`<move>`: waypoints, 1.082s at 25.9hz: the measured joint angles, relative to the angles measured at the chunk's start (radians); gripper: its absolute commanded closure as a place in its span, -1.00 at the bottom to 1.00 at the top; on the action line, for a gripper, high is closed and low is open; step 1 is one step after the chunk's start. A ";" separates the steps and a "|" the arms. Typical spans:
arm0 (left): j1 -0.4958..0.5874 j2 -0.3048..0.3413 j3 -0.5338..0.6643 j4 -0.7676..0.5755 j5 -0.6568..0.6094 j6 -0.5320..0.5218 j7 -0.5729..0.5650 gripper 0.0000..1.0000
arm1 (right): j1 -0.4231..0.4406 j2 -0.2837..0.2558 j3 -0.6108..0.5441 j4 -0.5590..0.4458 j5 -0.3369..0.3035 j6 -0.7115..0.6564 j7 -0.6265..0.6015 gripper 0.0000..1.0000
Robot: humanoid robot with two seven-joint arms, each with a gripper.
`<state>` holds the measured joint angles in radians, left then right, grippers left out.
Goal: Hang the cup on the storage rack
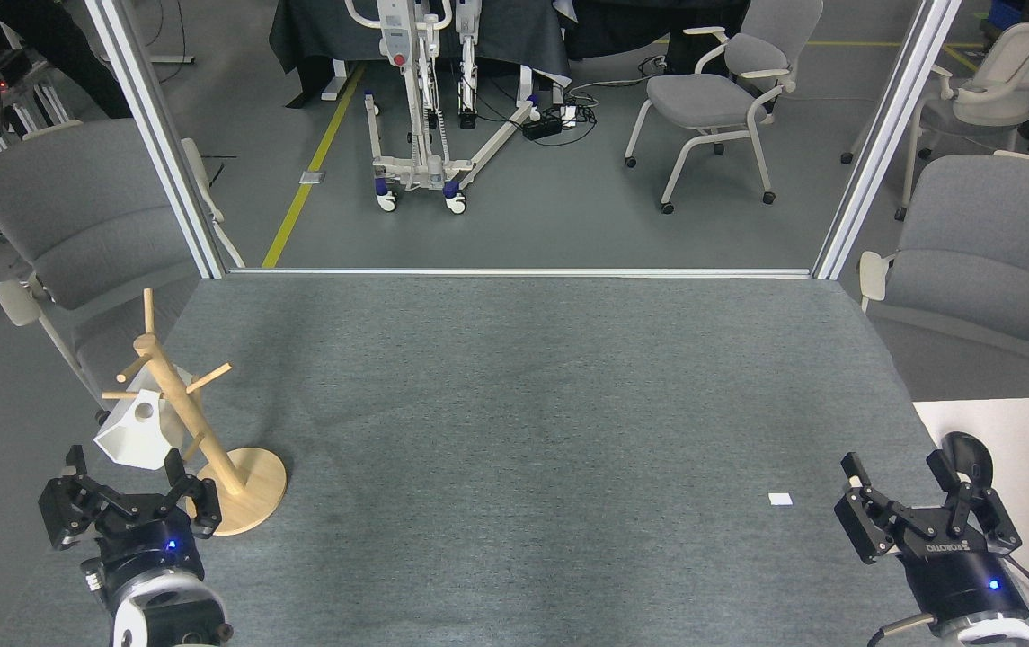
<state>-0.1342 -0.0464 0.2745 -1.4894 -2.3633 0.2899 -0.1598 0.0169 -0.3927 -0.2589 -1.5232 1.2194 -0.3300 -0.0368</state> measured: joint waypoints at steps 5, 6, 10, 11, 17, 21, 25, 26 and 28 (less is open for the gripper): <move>0.006 -0.001 -0.002 0.033 0.001 -0.004 0.005 -0.98 | 0.000 0.001 0.000 0.001 -0.001 0.000 0.000 -0.99; 0.011 -0.001 -0.002 0.037 0.001 -0.004 0.007 -0.98 | 0.000 0.001 0.000 0.001 -0.001 0.000 0.000 -0.99; 0.063 0.003 0.000 0.036 0.016 -0.003 0.025 -0.98 | -0.001 0.002 -0.001 0.005 0.002 0.007 -0.004 -0.99; 0.080 0.002 0.000 0.034 0.022 -0.001 0.034 -0.98 | -0.001 0.003 -0.001 0.010 0.003 0.009 -0.004 -0.99; 0.175 -0.030 -0.042 0.026 0.068 0.000 0.106 -0.98 | -0.012 0.021 0.010 0.038 0.091 0.068 0.089 -0.99; 0.190 -0.051 -0.183 0.026 0.163 -0.004 0.125 -0.98 | -0.053 0.064 0.050 0.042 0.129 0.150 0.137 -0.99; 0.153 -0.064 -0.365 0.025 0.329 0.000 0.129 -0.98 | -0.097 0.121 0.078 0.039 0.142 0.177 0.144 -0.99; 0.136 -0.068 -0.399 0.025 0.363 0.002 0.129 -0.98 | -0.105 0.133 0.081 0.037 0.144 0.179 0.146 -0.99; 0.091 -0.075 -0.457 0.026 0.436 0.004 0.129 -0.98 | -0.119 0.160 0.085 0.032 0.146 0.179 0.146 -0.99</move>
<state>-0.0435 -0.1218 -0.1825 -1.4635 -1.9270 0.2937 -0.0309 -0.1024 -0.2323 -0.1738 -1.4917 1.3657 -0.1508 0.1095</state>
